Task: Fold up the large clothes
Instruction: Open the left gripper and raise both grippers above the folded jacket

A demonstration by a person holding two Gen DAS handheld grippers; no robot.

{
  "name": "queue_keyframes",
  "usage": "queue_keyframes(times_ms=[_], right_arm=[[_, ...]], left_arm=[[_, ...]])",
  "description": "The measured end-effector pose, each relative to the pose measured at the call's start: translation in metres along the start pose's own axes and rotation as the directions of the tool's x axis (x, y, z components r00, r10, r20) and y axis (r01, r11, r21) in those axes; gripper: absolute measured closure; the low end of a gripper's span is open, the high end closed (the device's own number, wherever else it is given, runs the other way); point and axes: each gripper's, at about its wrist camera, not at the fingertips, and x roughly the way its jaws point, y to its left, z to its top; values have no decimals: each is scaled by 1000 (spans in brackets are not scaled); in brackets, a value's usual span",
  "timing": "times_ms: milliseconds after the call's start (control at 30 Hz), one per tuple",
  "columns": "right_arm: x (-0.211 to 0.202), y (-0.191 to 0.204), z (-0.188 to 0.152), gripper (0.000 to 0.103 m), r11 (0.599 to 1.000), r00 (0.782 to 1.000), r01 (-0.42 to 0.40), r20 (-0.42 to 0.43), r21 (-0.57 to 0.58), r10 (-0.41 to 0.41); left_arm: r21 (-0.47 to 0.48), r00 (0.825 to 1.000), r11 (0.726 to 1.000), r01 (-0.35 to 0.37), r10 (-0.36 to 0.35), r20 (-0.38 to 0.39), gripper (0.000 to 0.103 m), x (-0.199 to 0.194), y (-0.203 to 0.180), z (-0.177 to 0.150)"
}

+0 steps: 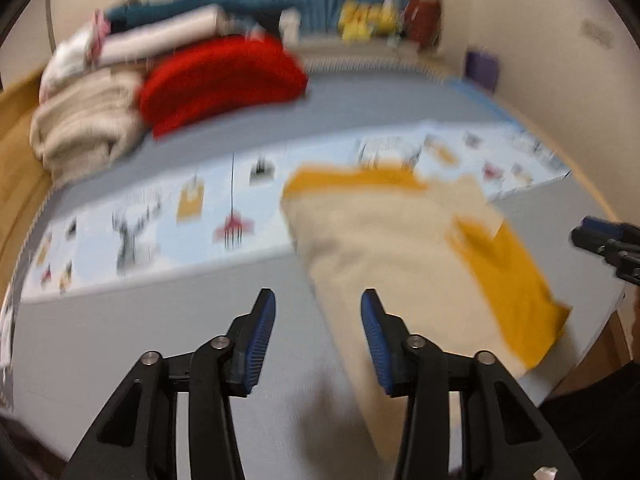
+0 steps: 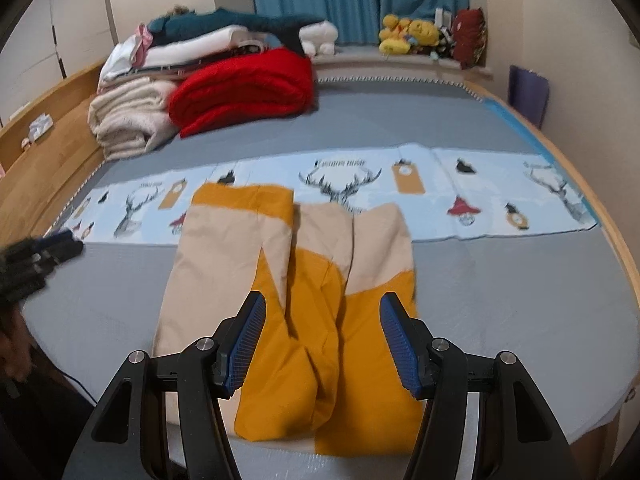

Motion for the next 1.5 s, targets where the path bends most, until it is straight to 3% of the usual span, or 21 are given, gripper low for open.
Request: queue_keyframes(times_ms=[167,367,533,733,800,900,1033,1133,1300,1500], right_arm=[[38,-4,-10,43,999,992,28,-128,28,-24],[82,-20,-32,43,994,962,63,-271,89,-37],[104,-24,-47,43,994,939,66,-343,82,-34],[100,-44,-43,43,977,954,9,-296,211,55],[99,-53,-43,43,960,953,-28,-284,279,110],[103,-61,-44,43,945,947,-27,-293,327,128],[111,-65,-47,43,904,920,-123,-295,410,259],[119,-57,-48,43,897,895,-166,-318,410,312],[132,-33,-52,43,922,872,-180,-377,344,311],[135,-17,-50,43,946,884,-158,-387,283,264]], left_arm=[[-47,998,998,47,-49,-44,65,18,-4,4],[-100,988,993,64,-77,-131,65,39,4,-1],[-105,988,993,51,-66,-142,65,40,7,-2],[-138,986,989,49,-70,-151,65,42,17,-3],[-145,986,988,43,-66,-156,65,44,18,-3],[-151,982,987,48,-74,-173,65,48,16,-4],[-134,980,990,44,-69,-186,65,53,9,-5],[-139,979,989,48,-74,-190,65,55,8,-5],[-146,978,988,42,-71,-194,65,56,12,-5],[-152,978,988,37,-67,-198,65,55,17,-7]])
